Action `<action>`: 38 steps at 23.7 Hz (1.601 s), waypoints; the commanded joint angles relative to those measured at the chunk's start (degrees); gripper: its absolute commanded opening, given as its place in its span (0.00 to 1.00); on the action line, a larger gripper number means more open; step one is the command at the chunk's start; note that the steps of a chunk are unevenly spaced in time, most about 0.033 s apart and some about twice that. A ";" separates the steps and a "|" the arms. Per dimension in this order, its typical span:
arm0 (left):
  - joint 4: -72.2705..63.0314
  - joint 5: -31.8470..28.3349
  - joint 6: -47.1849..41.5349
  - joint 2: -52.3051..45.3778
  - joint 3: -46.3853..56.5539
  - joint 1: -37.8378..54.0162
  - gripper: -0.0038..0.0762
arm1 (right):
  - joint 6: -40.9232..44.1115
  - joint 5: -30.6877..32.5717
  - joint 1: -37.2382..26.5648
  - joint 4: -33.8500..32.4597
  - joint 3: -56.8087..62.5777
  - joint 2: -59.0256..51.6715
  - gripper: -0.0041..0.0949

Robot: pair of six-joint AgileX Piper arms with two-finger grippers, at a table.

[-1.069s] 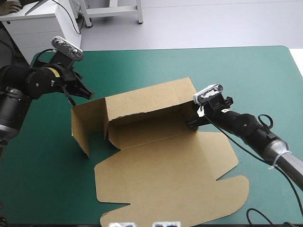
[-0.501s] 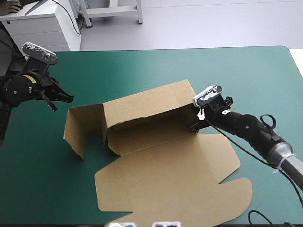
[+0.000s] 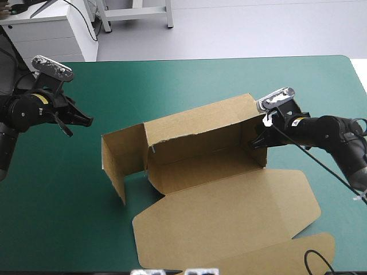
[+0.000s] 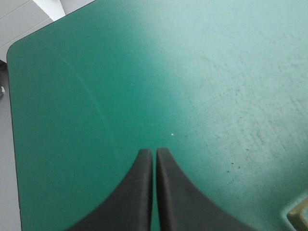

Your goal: Fold the box

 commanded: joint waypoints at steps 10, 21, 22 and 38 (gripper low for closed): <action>-2.07 -3.28 -0.80 -1.73 -1.36 0.12 0.06 | 18.66 15.74 -0.56 -13.74 -13.78 3.91 0.02; -2.57 -3.29 -0.80 -1.73 -1.36 0.12 0.06 | 22.10 15.33 -0.56 -13.25 -27.20 25.46 0.03; -2.57 -3.29 -0.80 -1.73 -1.36 0.12 0.06 | 22.10 15.64 -0.56 -13.25 -28.04 26.35 0.03; -2.46 -3.30 -0.80 -1.73 -1.36 0.01 0.06 | 20.39 19.41 -0.56 -13.12 -36.10 30.77 0.52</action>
